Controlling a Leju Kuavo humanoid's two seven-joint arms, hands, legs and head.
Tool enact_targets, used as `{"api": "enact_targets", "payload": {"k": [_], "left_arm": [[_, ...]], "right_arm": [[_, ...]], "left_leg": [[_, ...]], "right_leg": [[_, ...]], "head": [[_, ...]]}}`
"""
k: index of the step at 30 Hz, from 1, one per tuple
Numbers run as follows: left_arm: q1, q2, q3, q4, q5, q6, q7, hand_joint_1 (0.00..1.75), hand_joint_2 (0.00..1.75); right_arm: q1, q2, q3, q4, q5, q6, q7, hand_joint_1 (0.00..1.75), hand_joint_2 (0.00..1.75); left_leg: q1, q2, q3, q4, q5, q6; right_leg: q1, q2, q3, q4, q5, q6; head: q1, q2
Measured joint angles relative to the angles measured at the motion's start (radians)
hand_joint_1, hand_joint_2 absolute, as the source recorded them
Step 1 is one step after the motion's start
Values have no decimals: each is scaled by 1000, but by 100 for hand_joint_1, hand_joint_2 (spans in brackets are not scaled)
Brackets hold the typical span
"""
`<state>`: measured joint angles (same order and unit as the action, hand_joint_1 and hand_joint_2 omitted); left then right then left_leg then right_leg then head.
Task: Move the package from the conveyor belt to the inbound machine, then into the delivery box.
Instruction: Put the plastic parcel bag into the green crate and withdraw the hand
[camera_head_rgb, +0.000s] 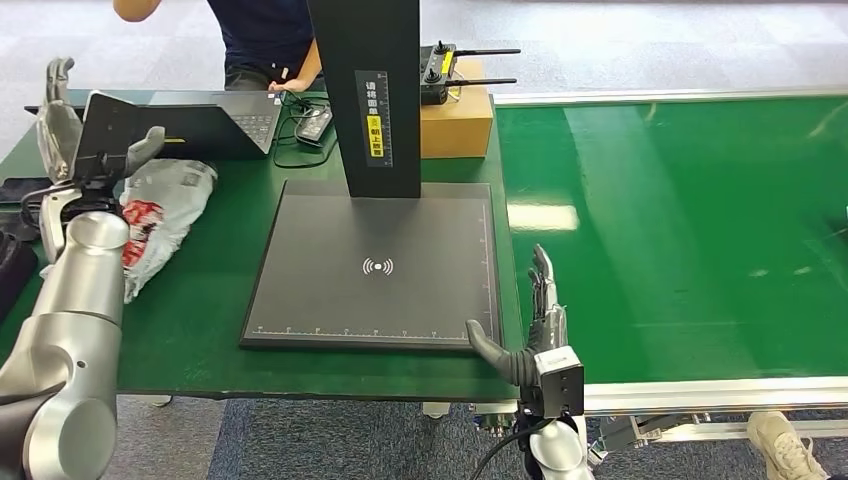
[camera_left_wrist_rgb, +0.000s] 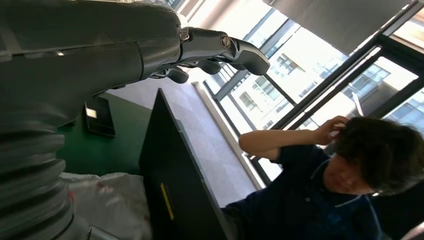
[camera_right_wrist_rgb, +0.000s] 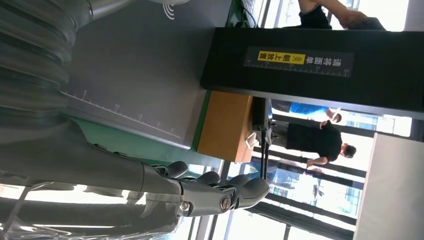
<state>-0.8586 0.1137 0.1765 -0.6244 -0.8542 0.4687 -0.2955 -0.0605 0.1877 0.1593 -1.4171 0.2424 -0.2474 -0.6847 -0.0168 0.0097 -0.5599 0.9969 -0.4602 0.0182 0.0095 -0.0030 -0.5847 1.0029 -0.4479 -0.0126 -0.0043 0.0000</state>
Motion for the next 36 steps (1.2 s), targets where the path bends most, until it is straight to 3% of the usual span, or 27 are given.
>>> {"api": "enact_targets", "payload": {"k": [6,11,18,23,36], "left_arm": [[45,-10,-92,-97,182,-62,-61,0,175],[154,-30,-176,-224,305,-93,-132,0,175],[383,-81,-279,-385,356,-83,-264,0,175],[533,-133,-323,-461,359,-80,-309,0,175],[724,-260,-359,-495,364,-107,-399,0,175]], "right_arm": [[11,0,-7,0,-2,-8,-8,0,175],[11,0,-18,1,7,-12,-10,0,175],[14,0,-30,-1,39,-23,-8,0,175],[34,0,-49,-23,63,-22,8,0,175],[36,0,-42,-11,100,-22,4,0,175]], "left_leg": [[0,0,0,0,0,0],[0,0,0,0,0,0],[-1,1,0,0,-2,1],[-1,1,0,0,-2,2],[-1,0,0,0,-2,2]], "right_leg": [[0,0,0,0,0,0],[-1,0,0,0,0,0],[-1,1,0,-1,0,0],[-1,1,0,-1,-1,1],[-1,1,0,-1,-1,1]], "head": [[0,0],[0,0],[0,0],[0,0],[0,0]]}}
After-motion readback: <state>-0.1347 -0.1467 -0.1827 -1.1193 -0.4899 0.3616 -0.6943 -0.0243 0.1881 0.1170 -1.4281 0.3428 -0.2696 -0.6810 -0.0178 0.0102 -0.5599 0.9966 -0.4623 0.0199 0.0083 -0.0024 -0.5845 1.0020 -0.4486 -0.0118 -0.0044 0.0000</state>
